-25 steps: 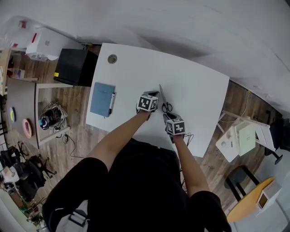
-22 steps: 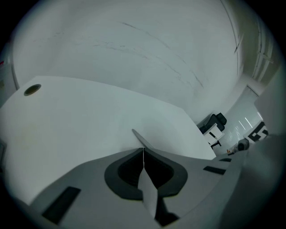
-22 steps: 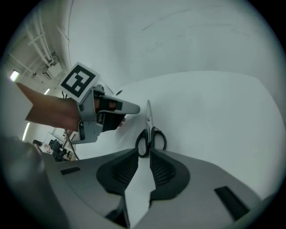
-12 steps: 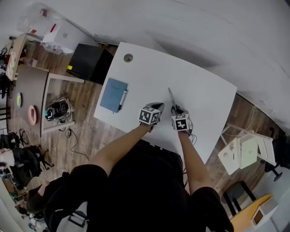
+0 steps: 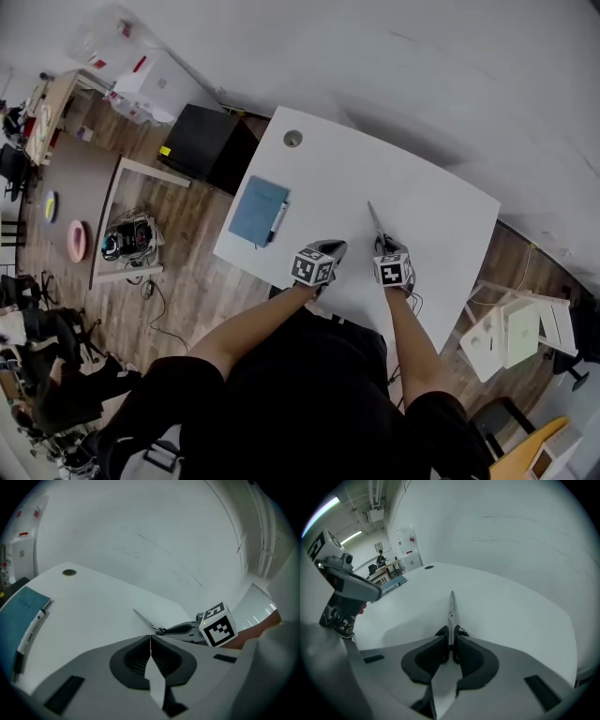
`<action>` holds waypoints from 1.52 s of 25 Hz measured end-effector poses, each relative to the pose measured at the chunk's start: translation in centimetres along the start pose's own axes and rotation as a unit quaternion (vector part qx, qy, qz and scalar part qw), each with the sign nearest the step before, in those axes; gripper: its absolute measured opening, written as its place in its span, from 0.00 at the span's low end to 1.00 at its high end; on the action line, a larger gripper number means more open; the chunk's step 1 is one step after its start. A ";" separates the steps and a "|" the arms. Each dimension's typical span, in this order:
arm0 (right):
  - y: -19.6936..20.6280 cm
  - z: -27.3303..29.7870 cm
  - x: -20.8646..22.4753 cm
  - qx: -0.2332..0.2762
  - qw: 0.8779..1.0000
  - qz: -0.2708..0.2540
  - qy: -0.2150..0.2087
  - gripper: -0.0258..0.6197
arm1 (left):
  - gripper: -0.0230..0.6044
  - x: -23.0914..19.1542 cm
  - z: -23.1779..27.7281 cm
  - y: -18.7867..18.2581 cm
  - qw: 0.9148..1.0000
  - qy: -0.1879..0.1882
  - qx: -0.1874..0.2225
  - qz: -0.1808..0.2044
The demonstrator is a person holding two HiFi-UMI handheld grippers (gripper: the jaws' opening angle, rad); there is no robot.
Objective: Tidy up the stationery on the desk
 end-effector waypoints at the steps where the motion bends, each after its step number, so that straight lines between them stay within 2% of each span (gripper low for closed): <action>1: 0.0 -0.2 -0.3 0.008 1.000 0.008 0.010 0.18 | 0.06 -0.3 -0.5 -0.3 1.000 0.008 0.005 0.010; 5: -0.2 -0.9 -3.3 0.040 0.993 0.101 0.038 0.18 | 0.06 -3.3 -3.5 -1.3 0.999 0.025 0.020 0.044; 8: 0.2 -1.1 -7.7 0.065 0.976 0.203 0.036 0.18 | 0.06 -6.8 -6.4 -0.9 0.997 0.019 0.013 0.070; 10: 0.7 -1.1 -11.3 0.072 0.965 0.251 0.036 0.18 | 0.06 -9.0 -8.2 -0.4 0.996 0.025 0.009 0.086; 17: -0.5 2.9 -21.8 0.075 0.942 0.324 0.039 0.18 | 0.06 -16.9 -12.4 1.9 0.997 0.044 -0.006 0.066; 19: -1.3 3.9 -23.8 0.076 0.938 0.335 0.040 0.18 | 0.06 -18.2 -13.2 2.1 0.997 0.048 -0.006 0.068; 25: -3.6 5.7 -27.8 0.075 0.940 0.329 0.044 0.18 | 0.06 -20.9 -14.7 3.0 0.997 0.044 -0.006 0.060; 33: -3.8 7.1 -29.8 0.062 0.939 0.331 0.065 0.18 | 0.06 -22.0 -15.5 4.5 0.998 0.047 -0.009 0.044; 38: -3.2 7.8 -30.3 0.046 0.945 0.314 0.083 0.18 | 0.06 -22.3 -15.3 5.0 0.998 0.048 -0.010 0.040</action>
Point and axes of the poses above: the fingertips, and each gripper's own axes: z forward along the fingers, x to its right, y out of its underside, the point moved 9 cm from there along -z, backward along the fingers, and after that the axes turned 11 degrees about z, right-handed, at the moved point
